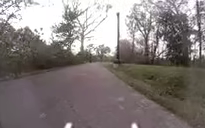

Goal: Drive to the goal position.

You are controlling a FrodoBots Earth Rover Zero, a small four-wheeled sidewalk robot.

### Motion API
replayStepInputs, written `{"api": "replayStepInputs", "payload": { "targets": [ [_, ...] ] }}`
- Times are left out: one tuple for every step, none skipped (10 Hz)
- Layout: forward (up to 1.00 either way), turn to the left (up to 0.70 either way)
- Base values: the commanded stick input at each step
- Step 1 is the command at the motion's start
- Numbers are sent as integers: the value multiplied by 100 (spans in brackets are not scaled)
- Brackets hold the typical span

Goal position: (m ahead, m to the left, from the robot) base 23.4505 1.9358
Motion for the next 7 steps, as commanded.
{"api": "replayStepInputs", "payload": {
  "targets": [
    [100,30],
    [100,0],
    [100,0],
    [100,0],
    [100,0],
    [100,0],
    [100,0]
  ]
}}
